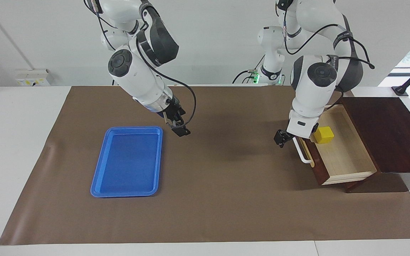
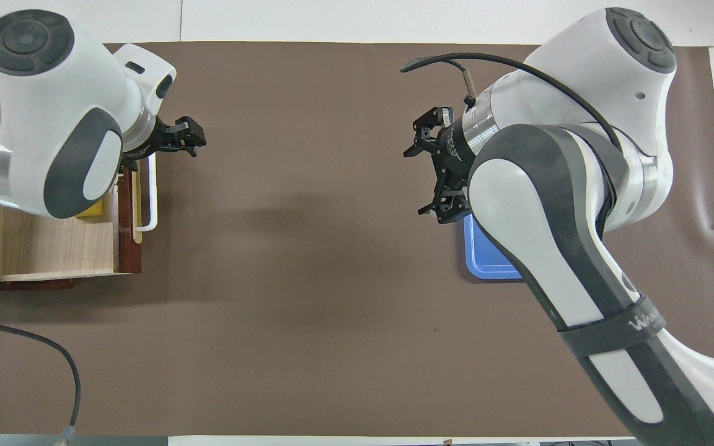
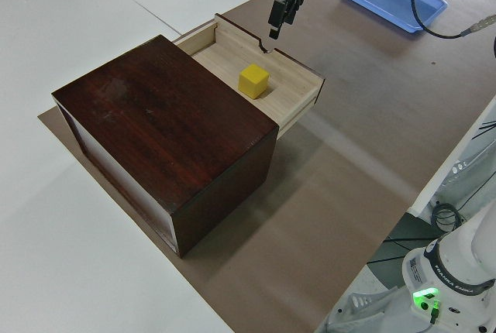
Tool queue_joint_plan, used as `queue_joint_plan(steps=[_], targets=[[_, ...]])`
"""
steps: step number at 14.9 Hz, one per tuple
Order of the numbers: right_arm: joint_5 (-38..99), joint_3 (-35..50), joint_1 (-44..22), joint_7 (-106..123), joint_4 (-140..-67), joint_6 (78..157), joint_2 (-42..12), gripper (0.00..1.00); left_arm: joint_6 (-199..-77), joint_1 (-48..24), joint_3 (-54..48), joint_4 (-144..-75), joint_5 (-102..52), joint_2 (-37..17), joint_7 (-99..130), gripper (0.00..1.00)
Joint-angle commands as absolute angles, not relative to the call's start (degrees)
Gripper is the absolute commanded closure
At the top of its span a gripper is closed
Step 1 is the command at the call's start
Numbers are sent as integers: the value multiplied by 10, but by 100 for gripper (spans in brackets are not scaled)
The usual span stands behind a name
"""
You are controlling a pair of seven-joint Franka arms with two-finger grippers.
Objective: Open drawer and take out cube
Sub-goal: 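Pull the drawer open with the left gripper while the right gripper rises, then release the handle and lower the left gripper around the yellow cube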
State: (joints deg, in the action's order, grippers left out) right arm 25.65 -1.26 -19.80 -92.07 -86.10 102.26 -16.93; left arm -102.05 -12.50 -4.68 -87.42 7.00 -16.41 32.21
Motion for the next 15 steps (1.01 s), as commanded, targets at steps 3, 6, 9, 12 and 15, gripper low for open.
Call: queue_joint_plan(steps=[3, 6, 9, 12, 15], targets=[[267, -10, -192, -926, -868, 1019, -163, 5, -958, -105, -30, -807, 55, -177, 455, 0], [267, -10, -192, -925, -868, 1017, -163, 4, -957, -58, -29, -838, 50, -143, 550, 0], [267, -10, -192, -920, -868, 1016, -163, 4, -974, 3, -29, -881, 20, -103, 598, 0], [267, -10, -194, -918, -869, 1017, -163, 4, -977, 48, -29, -893, -1, -97, 688, 0], [266, -10, -194, -916, -869, 1016, -163, 4, -1030, 54, -29, -966, -1, -64, 812, 0]])
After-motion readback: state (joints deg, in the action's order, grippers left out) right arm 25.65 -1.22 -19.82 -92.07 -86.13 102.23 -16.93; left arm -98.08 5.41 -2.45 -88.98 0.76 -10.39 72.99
